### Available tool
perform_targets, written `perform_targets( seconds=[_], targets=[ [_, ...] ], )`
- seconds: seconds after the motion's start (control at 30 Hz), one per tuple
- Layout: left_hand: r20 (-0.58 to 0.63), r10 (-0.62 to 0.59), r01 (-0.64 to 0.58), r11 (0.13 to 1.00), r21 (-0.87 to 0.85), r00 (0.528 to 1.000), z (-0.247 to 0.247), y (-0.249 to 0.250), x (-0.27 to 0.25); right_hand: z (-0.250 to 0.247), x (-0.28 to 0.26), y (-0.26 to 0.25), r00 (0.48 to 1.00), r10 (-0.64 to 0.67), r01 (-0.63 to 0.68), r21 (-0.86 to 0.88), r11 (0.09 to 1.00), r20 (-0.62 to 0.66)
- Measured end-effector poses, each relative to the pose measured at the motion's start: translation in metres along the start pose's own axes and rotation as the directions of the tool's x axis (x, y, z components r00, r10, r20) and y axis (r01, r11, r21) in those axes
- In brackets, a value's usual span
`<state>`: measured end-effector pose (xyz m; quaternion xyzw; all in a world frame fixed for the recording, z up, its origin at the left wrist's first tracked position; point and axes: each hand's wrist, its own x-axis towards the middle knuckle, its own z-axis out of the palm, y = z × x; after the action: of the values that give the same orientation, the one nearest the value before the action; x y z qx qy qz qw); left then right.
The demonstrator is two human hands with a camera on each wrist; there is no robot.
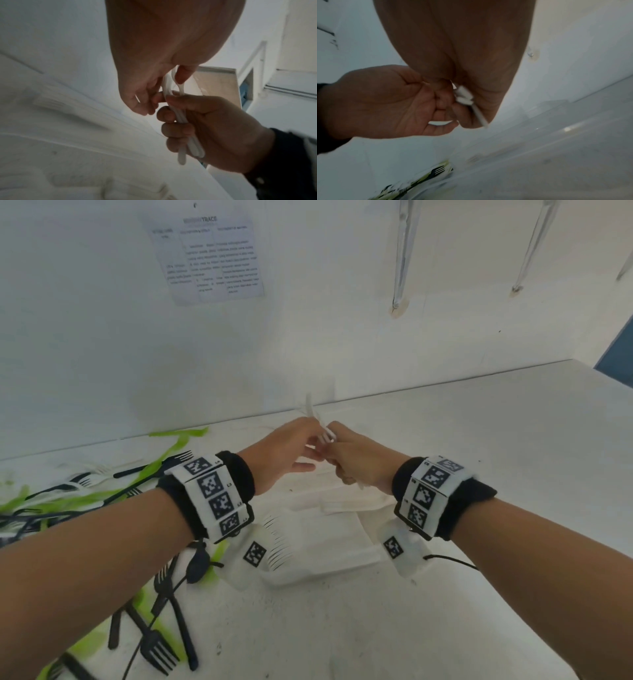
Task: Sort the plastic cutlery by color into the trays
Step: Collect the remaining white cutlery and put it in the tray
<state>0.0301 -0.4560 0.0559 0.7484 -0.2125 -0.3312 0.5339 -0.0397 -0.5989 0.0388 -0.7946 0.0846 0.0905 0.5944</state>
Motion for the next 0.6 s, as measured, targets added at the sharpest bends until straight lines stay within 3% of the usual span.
perform_targets(
  seconds=[0.07, 0.2, 0.3, 0.43, 0.5, 0.6],
  targets=[
    [-0.035, 0.052, -0.055, 0.996, -0.073, 0.998, -0.006, 0.0, -0.002, 0.01, 0.003, -0.005, 0.998, -0.049, 0.048, 0.026, 0.999, 0.029],
    [-0.06, 0.137, -0.139, 0.99, -0.022, 0.989, -0.012, -0.001, -0.007, 0.017, 0.007, -0.007, 0.999, -0.022, 0.017, 0.109, 0.994, 0.045],
    [-0.057, 0.13, -0.13, 0.991, -0.008, 0.99, -0.019, -0.007, -0.006, 0.016, 0.009, -0.005, 0.997, -0.007, -0.004, 0.153, 0.988, 0.072],
    [-0.159, 0.075, -0.087, 0.994, -0.071, 0.984, -0.023, -0.015, -0.002, 0.02, 0.013, -0.005, 0.996, 0.017, -0.031, 0.165, 0.986, 0.084],
    [-0.238, 0.058, -0.093, 0.986, -0.139, 0.969, -0.021, -0.013, -0.001, 0.024, 0.015, -0.006, 0.999, 0.027, -0.032, 0.129, 0.991, 0.038],
    [-0.407, 0.007, -0.095, 0.976, -0.196, 0.913, -0.025, -0.009, 0.002, 0.026, 0.02, -0.008, 0.986, 0.02, -0.015, 0.03, 0.999, -0.167]
  ],
)
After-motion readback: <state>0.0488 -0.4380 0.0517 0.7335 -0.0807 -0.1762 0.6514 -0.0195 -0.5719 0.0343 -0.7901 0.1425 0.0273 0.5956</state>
